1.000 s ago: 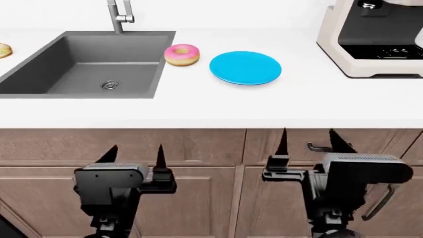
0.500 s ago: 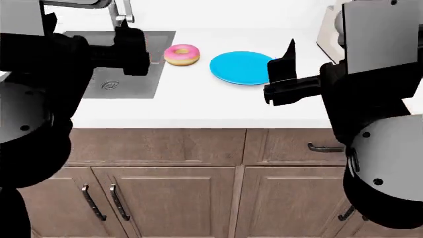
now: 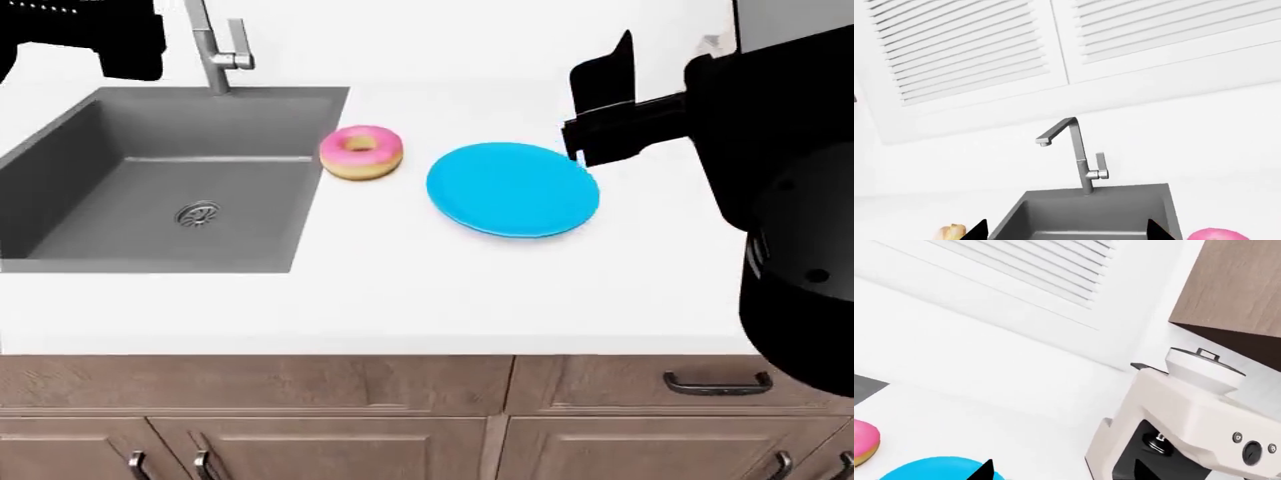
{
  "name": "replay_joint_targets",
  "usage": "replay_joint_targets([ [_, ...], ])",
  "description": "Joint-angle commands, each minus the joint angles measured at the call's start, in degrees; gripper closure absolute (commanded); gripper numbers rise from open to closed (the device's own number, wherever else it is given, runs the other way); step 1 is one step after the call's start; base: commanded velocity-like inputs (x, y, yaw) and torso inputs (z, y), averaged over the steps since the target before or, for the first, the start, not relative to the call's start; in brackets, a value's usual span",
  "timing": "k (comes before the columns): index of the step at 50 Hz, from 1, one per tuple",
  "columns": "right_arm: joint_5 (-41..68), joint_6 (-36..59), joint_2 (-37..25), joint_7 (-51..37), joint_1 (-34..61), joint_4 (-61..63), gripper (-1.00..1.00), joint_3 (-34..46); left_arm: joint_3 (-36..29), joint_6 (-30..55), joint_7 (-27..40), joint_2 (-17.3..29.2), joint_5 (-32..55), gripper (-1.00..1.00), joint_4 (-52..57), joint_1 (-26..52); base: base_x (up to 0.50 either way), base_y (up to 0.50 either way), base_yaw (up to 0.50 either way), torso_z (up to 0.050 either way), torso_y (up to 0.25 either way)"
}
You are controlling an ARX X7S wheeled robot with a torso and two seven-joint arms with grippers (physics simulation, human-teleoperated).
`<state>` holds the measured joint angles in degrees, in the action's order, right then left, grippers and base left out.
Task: Place the pastries on the plates.
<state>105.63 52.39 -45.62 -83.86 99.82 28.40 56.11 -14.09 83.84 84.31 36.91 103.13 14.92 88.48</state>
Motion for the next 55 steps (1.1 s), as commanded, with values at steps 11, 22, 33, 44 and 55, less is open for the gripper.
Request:
replay_joint_targets([
  [11, 0.32, -1.44, -0.66, 0.82, 1.22, -0.81, -1.0, 1.18, -8.25, -1.27, 3.17, 3.18, 8.57, -1.0, -7.08, 11.43, 0.5, 0.0, 0.0, 0.0, 0.001],
  [22, -0.22, -2.31, -2.31, 1.03, -0.58, 0.08, -1.0, 1.53, -13.74, 0.03, 1.21, 1.64, 11.09, -1.0, -9.29, 16.02, 0.5, 0.0, 0.0, 0.0, 0.001],
  [33, -0.21, -2.41, -2.01, 0.95, -0.28, -0.14, -1.0, 1.92, -16.2, -0.02, -0.06, 2.19, 11.2, -1.0, -10.02, 18.74, 0.5, 0.0, 0.0, 0.0, 0.001],
  [44, 1.04, -1.71, -5.28, -1.48, 1.05, -0.68, -1.0, 1.81, -17.57, -0.99, -1.14, 2.83, 10.95, -1.0, -9.83, 19.56, 0.5, -0.01, 0.0, 0.0, 0.002],
  [55, 0.64, -0.74, -3.9, -1.7, 1.44, -1.22, -1.0, 3.22, -18.7, -1.81, -2.17, 3.45, 10.4, -1.0, -9.78, 20.33, 0.35, -0.16, 0.0, 0.0, 0.001],
])
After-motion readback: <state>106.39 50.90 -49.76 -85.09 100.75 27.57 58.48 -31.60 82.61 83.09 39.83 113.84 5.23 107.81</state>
